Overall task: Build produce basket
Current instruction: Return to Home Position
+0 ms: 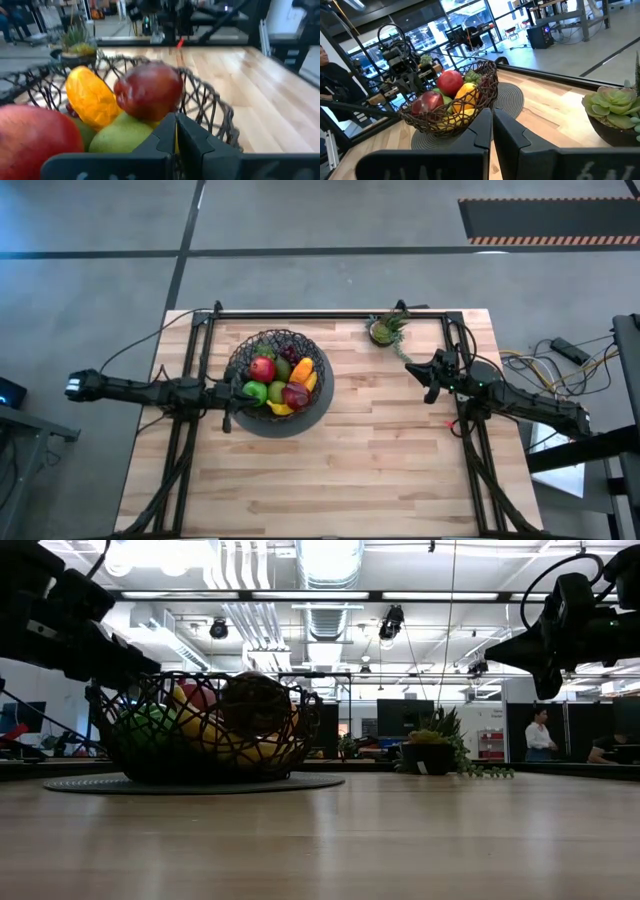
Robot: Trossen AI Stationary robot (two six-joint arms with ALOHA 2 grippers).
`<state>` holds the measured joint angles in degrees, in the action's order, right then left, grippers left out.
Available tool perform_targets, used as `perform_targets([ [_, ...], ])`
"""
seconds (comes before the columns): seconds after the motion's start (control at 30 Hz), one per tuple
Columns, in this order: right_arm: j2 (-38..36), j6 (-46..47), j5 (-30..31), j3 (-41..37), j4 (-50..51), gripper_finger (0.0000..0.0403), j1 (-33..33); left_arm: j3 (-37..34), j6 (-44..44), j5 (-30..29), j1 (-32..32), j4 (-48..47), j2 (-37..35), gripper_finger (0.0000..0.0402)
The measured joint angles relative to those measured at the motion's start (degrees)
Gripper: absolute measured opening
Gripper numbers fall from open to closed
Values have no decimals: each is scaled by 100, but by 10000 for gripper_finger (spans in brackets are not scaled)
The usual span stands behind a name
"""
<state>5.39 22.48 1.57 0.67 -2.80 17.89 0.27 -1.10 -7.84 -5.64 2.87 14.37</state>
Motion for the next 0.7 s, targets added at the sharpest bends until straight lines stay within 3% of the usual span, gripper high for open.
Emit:
perform_targets([
  [0.4,2,0,0,0,-1,8,0,-2,1,4,12,50,-1310,0],
  [0.7,0,0,0,0,-5,8,0,-2,2,26,418,120,-1316,0],
])
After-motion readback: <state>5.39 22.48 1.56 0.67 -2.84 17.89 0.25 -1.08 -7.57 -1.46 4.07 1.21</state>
